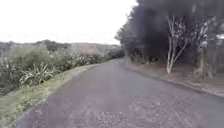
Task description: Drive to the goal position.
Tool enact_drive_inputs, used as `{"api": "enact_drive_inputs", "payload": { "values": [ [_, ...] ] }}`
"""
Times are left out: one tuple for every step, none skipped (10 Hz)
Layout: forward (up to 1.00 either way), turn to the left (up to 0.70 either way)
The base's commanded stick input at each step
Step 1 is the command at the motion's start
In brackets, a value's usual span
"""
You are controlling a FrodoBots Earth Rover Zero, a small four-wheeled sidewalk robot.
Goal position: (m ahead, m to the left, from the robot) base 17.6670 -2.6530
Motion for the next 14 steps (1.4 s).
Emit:
{"api": "enact_drive_inputs", "payload": {
  "values": [
    [0.70,0.02],
    [0.70,-0.34],
    [0.70,-0.08],
    [0.70,0.06],
    [0.70,0.11],
    [0.70,0.10],
    [0.70,0.10],
    [0.70,0.10],
    [0.70,0.09],
    [0.70,0.09],
    [0.70,0.08],
    [0.70,0.08],
    [0.70,0.10],
    [0.70,0.00]
  ]
}}
